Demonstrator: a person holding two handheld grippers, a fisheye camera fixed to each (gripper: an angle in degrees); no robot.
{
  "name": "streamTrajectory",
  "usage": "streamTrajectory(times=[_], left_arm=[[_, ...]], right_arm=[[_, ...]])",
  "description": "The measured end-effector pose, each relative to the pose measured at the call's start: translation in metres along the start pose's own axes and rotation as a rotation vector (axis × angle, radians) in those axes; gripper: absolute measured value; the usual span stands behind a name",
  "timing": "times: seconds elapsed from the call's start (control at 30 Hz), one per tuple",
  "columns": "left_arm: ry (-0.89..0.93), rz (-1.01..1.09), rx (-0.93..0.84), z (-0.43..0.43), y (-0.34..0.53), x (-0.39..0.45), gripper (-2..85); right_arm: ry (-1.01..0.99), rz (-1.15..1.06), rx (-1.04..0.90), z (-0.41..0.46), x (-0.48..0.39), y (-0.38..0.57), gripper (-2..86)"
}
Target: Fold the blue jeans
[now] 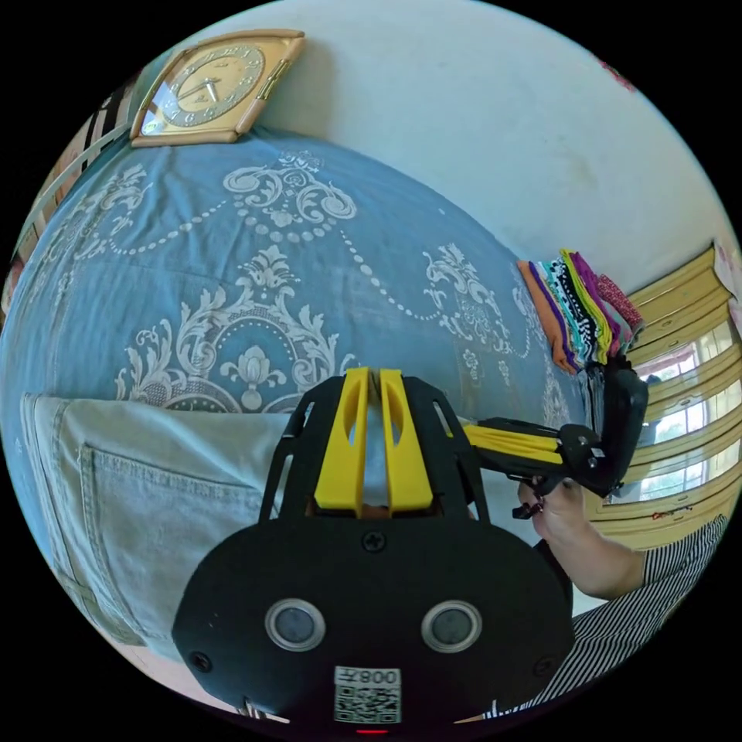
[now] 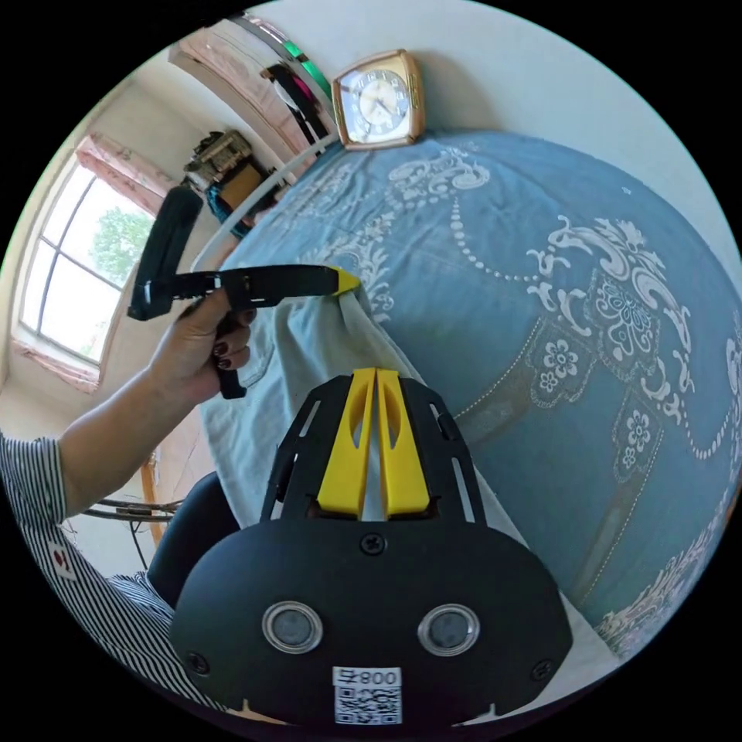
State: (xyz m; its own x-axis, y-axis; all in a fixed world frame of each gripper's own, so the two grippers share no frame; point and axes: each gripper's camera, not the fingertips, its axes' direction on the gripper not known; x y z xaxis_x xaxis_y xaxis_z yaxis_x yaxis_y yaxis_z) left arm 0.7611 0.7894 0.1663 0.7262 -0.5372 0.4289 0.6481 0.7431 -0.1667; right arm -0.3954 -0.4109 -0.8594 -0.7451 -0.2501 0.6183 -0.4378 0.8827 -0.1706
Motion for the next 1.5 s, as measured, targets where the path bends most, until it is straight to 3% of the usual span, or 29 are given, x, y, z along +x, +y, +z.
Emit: streamTrajectory(times=[0.13,0.33,0.53,0.83,1.13,1.3,1.5], left_arm=[[-0.039,0.017,-0.030,0.036,0.001,-0.013,1.4],[-0.022,0.069,0.131,0.042,0.025,-0.027,0.4],[-0.158,0.148,-0.039,0.110,0.047,-0.040,0.3],[-0.175,0.036,0.180,0.103,0.101,-0.082,2.7],[-0.358,-0.310,0.331,0.078,0.153,-0.200,7.4],[-0.353,-0.444,0.222,0.110,0.167,-0.260,6.7],[-0.302,-0.411,0.214,0.134,0.192,-0.276,1.3]], right_arm=[[0.074,-0.015,-0.065,0.014,-0.001,-0.015,0.1],[0.023,0.021,-0.030,0.001,0.009,-0.023,0.1],[0.070,0.013,-0.004,-0.011,0.006,-0.031,0.1],[0.050,-0.048,0.059,-0.059,-0.010,-0.061,0.4],[0.053,-0.026,0.003,-0.059,0.001,-0.111,3.9],[0.052,0.010,-0.027,-0.060,0.007,-0.124,4.4],[0.021,0.036,-0.038,-0.073,0.011,-0.134,1.4]])
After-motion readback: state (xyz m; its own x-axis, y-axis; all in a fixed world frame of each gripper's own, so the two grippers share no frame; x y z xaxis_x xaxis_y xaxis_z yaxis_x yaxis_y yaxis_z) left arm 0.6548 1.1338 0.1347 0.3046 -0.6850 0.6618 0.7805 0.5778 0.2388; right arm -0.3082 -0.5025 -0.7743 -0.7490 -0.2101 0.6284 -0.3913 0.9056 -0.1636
